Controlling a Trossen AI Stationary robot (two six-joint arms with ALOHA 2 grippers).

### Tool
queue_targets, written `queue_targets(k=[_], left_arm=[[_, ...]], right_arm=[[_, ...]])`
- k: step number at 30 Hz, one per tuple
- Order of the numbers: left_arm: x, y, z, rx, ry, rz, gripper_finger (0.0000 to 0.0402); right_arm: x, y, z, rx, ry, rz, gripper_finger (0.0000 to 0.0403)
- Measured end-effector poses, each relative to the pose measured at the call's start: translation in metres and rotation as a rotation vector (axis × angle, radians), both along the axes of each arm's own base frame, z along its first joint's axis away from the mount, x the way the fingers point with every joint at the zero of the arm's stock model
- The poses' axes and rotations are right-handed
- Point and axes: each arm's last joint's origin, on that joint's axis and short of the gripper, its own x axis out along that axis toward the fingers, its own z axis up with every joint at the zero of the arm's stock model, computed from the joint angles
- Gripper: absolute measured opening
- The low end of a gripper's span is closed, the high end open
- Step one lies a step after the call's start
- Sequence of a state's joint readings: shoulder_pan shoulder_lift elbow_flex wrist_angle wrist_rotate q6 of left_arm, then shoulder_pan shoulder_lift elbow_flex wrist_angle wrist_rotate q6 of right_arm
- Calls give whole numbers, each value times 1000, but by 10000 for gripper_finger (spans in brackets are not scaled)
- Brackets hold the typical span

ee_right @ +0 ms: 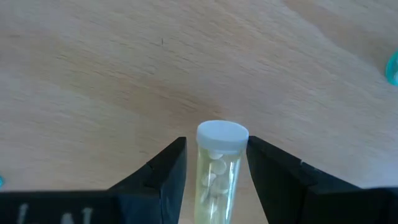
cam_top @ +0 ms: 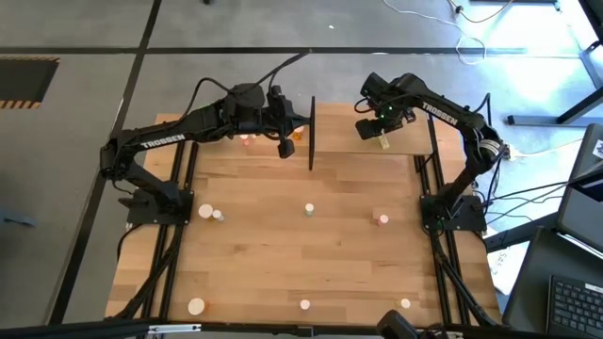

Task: Pick and place medicine bottles onto shelf by color
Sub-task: Put the middle yellow pill bottle on the shelf

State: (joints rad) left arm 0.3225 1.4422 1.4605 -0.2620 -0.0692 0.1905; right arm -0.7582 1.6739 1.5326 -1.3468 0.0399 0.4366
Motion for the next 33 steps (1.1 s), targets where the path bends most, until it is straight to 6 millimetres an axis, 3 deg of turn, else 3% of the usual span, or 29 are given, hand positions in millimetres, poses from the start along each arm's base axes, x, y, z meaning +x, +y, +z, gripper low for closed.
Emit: queue_targets(k=[12, 22, 33], left_arm=[[0, 0, 0, 1, 0, 0, 0], [0, 0, 0, 1, 1, 0, 0], [0, 0, 0, 2, 1, -1, 0]], right_arm=[[3, -4, -6, -2, 14, -3, 168], [3, -4, -6, -3, 14, -3, 115], [4, -4, -5, -17, 9, 23, 118]])
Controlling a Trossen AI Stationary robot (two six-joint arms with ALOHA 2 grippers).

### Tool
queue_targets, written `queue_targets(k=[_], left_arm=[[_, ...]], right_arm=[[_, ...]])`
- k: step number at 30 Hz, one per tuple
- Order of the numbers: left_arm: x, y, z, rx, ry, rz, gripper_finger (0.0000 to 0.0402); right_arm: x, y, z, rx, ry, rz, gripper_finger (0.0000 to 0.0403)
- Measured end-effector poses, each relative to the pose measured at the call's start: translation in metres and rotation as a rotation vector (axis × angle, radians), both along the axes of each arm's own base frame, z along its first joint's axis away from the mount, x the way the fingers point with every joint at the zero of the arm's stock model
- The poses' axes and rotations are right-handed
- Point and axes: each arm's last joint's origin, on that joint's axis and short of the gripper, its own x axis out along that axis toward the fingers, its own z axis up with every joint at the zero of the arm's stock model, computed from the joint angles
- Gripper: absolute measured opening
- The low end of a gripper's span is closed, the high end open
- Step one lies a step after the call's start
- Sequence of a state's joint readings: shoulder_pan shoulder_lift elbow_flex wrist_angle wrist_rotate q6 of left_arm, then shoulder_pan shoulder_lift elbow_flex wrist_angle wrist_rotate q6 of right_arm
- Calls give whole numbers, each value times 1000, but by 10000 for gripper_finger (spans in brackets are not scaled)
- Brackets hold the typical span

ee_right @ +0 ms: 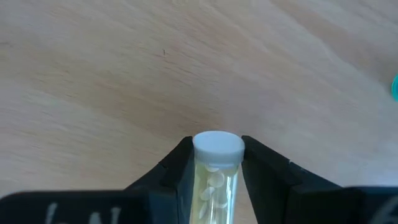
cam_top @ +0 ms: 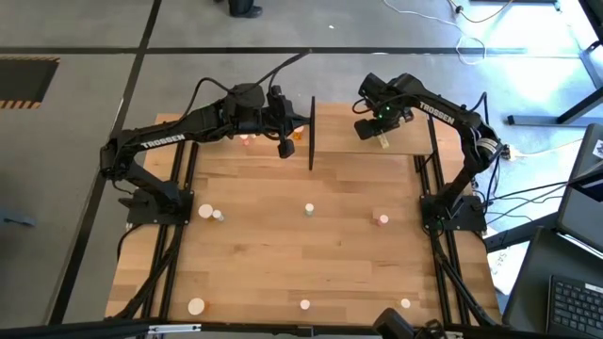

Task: Pick and place medicine bottles onto shelf by color
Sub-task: Put the middle yellow pill bottle on the shelf

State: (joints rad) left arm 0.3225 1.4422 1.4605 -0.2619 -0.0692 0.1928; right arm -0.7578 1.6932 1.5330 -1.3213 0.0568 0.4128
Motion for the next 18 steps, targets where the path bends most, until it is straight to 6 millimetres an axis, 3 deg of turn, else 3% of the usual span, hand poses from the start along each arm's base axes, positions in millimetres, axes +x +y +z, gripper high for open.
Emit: queue_targets(k=[8, 18], left_arm=[[0, 0, 0, 0, 0, 0, 0], [0, 0, 0, 1, 1, 0, 0]], right_arm=[[0, -1, 0, -10, 3, 10, 122], [11, 5, 12, -199, -16, 56, 123]])
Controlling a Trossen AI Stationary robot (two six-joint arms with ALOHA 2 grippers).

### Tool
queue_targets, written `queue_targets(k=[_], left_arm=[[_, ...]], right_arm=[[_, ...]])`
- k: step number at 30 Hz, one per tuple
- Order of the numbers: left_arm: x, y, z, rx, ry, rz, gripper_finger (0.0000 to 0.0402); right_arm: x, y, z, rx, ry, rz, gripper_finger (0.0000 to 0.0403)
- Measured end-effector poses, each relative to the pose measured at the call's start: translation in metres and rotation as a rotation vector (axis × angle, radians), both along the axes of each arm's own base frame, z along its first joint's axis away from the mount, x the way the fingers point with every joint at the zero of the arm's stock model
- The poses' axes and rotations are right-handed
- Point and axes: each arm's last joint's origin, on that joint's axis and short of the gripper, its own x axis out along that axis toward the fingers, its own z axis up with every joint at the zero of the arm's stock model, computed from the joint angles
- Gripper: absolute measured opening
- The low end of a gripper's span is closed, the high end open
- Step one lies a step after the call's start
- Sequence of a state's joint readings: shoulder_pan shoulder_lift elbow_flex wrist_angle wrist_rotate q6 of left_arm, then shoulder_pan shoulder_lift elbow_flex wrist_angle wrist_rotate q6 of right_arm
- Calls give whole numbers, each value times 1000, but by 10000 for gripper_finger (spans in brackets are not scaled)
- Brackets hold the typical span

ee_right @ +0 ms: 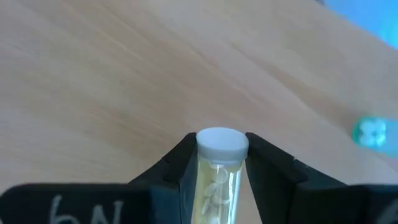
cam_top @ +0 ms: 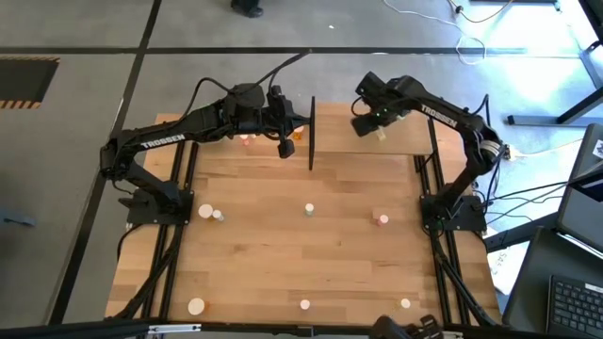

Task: Pick and place medicine bottles onto shelf by color
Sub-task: Put the middle yellow pill bottle on the shelf

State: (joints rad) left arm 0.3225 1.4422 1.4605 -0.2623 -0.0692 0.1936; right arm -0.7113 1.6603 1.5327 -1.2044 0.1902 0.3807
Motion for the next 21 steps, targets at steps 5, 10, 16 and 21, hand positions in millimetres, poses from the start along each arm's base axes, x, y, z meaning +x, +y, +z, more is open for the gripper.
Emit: queue_targets(k=[5, 10, 16, 21], left_arm=[[0, 0, 0, 0, 0, 0, 0], [0, 0, 0, 1, 0, 0, 0], [0, 0, 0, 1, 0, 0, 0], [0, 0, 0, 1, 0, 0, 0]], right_arm=[[7, 8, 15, -113, -71, 44, 123], [7, 21, 34, -261, -96, 44, 123], [6, 33, 59, -451, -151, 36, 123], [1, 42, 74, -581, -142, -2, 123]])
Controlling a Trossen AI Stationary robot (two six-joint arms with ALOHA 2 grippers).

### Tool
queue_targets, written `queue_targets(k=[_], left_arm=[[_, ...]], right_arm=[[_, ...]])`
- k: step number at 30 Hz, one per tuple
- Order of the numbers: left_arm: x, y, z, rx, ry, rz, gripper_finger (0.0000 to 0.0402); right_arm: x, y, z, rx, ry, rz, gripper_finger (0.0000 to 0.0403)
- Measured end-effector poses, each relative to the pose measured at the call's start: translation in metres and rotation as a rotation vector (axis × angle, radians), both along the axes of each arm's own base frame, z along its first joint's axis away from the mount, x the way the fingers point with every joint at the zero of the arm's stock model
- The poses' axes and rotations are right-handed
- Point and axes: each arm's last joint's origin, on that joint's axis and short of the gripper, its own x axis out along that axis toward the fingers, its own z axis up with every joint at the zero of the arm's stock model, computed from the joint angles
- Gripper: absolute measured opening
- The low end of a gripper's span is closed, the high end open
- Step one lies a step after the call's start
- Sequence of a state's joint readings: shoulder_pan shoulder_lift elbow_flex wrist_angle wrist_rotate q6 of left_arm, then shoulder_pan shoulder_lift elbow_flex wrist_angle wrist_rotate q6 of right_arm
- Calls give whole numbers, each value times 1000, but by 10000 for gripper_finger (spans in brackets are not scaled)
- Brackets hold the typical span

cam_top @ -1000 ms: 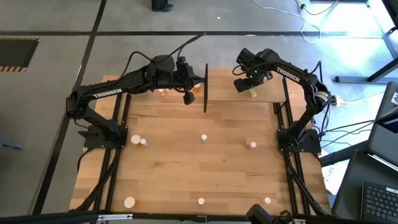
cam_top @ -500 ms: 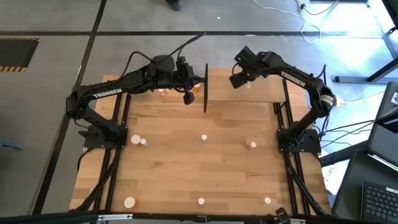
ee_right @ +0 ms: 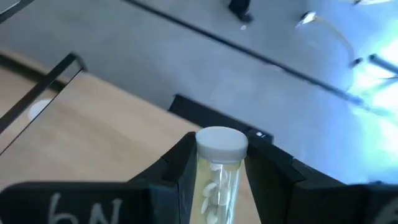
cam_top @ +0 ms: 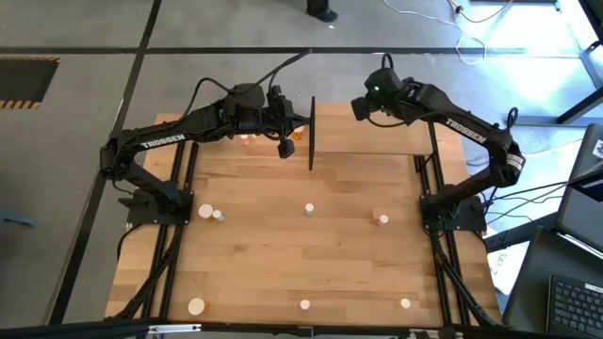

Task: Pick and place medicine bottles onto shelf by color
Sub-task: Put the middle yellow pill bottle on the shelf

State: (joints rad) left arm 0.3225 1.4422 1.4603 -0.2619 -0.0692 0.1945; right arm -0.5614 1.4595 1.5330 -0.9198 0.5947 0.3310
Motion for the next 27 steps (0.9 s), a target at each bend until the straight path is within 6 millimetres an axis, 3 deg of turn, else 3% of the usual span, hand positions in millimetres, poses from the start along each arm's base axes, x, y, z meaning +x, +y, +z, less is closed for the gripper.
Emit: queue_targets(k=[6, 15, 27], left_arm=[[0, 0, 0, 0, 0, 0, 0], [-1, 2, 0, 1, 0, 7, 0], [-3, 8, 0, 1, -1, 25, 0]], right_arm=[[-3, 12, -1, -115, 7, -79, 123], [-13, 27, -25, -225, -161, -147, 123], [-21, 41, -81, -400, -313, -88, 123]])
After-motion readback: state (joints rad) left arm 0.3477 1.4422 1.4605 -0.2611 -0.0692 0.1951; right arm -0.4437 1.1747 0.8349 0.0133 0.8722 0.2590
